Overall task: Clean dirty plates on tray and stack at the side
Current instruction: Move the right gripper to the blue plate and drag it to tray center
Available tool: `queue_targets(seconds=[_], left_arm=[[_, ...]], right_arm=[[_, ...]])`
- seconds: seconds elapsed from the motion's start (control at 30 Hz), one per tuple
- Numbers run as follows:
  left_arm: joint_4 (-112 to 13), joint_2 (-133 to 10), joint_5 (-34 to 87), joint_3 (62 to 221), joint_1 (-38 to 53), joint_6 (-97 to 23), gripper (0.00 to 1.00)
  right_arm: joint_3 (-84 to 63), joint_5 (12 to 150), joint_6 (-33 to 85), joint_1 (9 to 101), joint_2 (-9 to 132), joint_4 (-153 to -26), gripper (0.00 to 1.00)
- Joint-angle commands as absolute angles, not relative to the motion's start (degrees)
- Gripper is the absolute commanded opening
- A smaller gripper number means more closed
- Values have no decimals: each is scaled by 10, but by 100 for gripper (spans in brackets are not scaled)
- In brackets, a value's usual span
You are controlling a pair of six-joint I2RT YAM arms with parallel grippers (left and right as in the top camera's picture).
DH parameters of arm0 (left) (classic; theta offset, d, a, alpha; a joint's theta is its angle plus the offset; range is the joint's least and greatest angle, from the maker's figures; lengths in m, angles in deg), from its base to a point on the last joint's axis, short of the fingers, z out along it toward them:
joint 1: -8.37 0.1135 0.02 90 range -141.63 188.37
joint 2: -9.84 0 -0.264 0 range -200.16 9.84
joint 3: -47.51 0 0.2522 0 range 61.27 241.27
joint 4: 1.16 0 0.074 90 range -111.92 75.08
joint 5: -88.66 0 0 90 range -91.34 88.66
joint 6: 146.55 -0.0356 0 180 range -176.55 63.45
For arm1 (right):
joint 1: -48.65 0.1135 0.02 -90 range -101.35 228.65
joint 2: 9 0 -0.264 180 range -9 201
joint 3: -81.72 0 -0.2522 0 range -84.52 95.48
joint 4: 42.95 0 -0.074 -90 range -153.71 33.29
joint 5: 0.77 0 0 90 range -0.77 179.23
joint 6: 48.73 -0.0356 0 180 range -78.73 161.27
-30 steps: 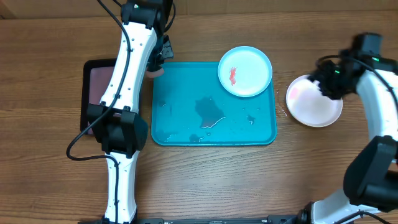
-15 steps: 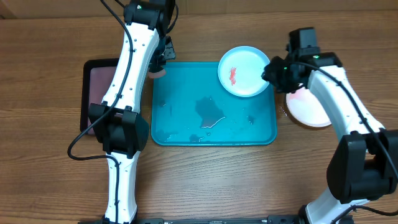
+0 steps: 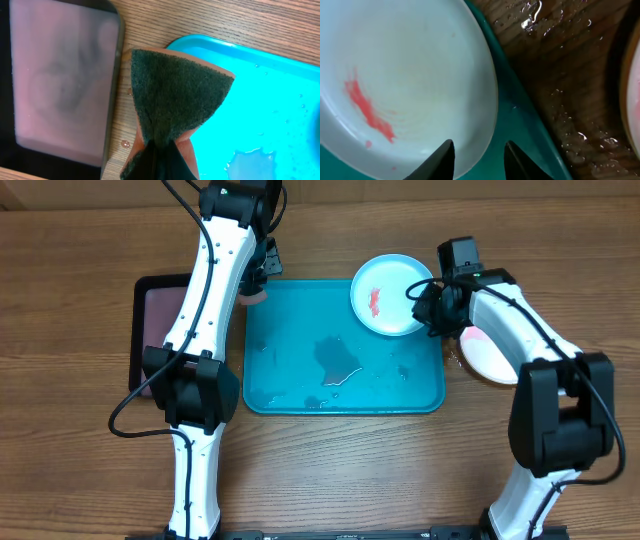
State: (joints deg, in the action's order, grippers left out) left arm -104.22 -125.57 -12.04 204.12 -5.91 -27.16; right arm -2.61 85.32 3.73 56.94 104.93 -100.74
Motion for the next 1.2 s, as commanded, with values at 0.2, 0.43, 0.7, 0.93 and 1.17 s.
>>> queue_targets(seconds=[0.2, 0.43, 0.7, 0.93, 1.17], left_arm=[[-1042, -1255, -118, 2039, -63, -293, 4], [-1041, -1255, -118, 2039, -63, -293, 4], [-1041, -1255, -118, 2039, -63, -293, 4], [-1040, -1255, -118, 2039, -63, -293, 4], [-1040, -1255, -118, 2039, -63, -294, 4]], right_arm=[[-32, 859, 33, 569, 1075, -1000, 20], [-32, 859, 37, 571, 1081, -1005, 4], [-32, 798, 75, 592, 1081, -1040, 4], [-32, 737, 93, 679, 1081, -1121, 4], [-1, 713, 149, 734, 1081, -1142, 14]])
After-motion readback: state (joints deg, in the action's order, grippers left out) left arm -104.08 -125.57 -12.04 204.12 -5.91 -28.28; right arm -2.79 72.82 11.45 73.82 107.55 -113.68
